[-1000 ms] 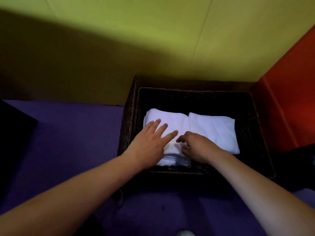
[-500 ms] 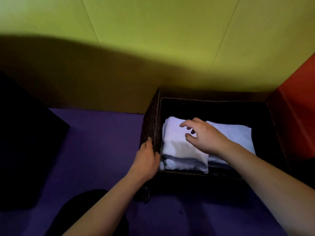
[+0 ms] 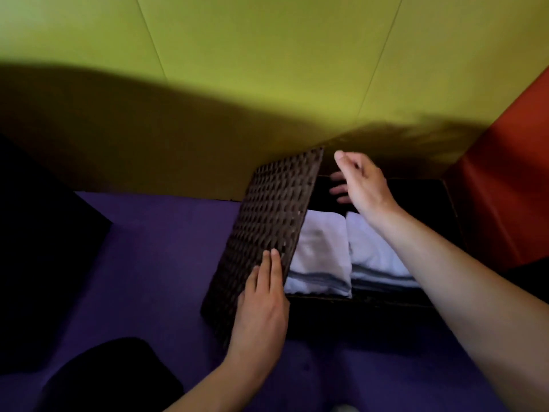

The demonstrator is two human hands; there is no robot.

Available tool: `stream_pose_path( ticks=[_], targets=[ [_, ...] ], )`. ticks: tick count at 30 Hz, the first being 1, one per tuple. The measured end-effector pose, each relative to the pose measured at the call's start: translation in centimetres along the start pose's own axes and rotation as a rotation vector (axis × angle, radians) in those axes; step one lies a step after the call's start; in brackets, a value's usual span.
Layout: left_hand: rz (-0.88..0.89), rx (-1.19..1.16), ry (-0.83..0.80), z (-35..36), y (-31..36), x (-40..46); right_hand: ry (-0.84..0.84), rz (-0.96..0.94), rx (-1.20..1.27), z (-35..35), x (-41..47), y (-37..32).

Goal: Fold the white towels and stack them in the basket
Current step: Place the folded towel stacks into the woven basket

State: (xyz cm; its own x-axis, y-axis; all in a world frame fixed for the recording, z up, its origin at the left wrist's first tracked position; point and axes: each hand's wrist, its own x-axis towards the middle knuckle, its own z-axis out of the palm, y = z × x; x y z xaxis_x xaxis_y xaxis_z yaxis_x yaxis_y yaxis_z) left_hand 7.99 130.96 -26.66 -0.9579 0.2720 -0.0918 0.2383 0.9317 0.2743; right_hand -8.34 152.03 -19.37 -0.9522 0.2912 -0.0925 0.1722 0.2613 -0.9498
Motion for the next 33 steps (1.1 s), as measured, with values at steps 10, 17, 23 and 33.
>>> stream_pose_path(
  ticks=[10,17,23,33],
  targets=[
    [0.177,0.051,0.001,0.2,1.3,-1.8,0.306,-0.049,-0.196,-4.3,-1.5,1.4],
    [0.386,0.065,-0.006,0.9,0.2,0.9,0.432,0.236,-0.528,-12.1,-7.2,8.6],
    [-0.153,0.060,0.090,0.6,-1.7,1.8,0.525,0.199,-0.946,-15.8,-10.8,12.4],
    [-0.169,-0.469,0.122,0.4,-0.1,6.7,0.597,0.033,-0.902,-17.0,-13.2,14.1]
  ],
)
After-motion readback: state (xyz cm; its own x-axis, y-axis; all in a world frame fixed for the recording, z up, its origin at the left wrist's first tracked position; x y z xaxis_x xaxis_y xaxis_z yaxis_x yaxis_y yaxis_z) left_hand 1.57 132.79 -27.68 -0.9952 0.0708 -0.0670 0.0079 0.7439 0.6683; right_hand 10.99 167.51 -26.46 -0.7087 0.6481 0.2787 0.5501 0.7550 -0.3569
